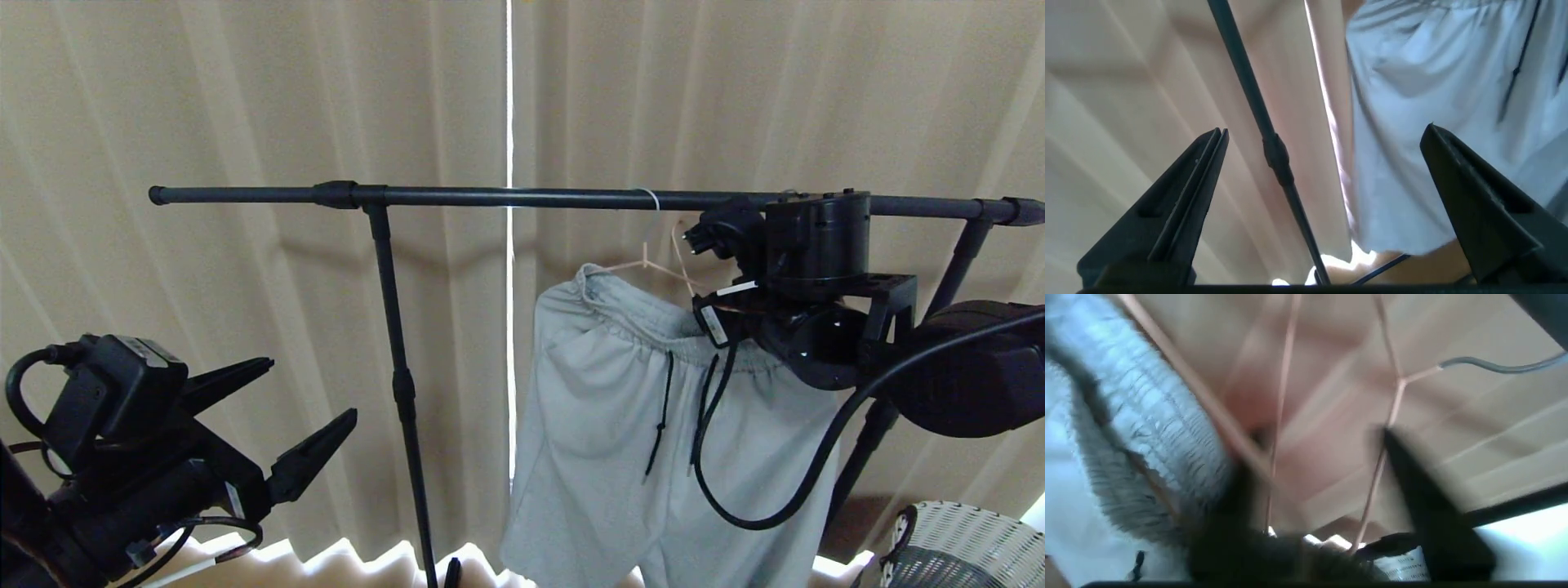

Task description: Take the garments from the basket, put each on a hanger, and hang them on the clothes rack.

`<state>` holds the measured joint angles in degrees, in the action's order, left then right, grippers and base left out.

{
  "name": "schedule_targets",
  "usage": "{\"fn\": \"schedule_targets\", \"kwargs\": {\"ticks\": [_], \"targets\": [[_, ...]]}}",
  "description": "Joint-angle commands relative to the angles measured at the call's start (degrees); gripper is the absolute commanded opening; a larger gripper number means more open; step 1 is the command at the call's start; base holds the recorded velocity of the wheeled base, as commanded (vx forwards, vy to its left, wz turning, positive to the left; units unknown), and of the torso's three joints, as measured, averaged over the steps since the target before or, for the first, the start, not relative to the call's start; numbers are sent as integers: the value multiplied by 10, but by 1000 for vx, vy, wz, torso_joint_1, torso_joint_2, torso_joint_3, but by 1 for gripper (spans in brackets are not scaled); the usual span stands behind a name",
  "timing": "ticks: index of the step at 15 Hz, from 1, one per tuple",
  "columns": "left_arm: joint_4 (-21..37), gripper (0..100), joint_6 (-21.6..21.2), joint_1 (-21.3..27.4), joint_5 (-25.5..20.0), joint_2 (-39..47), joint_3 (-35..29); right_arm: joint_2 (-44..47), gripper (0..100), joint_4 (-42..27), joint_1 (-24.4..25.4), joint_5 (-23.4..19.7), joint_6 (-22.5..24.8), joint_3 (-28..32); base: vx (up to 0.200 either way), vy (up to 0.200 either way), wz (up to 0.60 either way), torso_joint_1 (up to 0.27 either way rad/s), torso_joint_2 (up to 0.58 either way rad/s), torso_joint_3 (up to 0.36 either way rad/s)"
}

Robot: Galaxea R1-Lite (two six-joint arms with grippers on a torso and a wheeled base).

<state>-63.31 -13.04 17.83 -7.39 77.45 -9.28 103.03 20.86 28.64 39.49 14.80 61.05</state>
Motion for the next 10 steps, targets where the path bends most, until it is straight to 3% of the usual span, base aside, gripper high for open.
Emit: {"fn": "schedule_targets", "kwargs": {"ticks": [1,6,10], "targets": [[-1,100,0,-1,0,0,0,-8,100,1,1,-7,-11,-11,0,0,0,0,0,0],[-1,100,0,-12,0,2,-3,-28,100,8,5,-49,-31,-26,0,0,0,0,0,0],[-1,100,1,-14,0,2,-4,-46,100,94,5,-88,-28,-80,0,0,0,0,0,0]]}}
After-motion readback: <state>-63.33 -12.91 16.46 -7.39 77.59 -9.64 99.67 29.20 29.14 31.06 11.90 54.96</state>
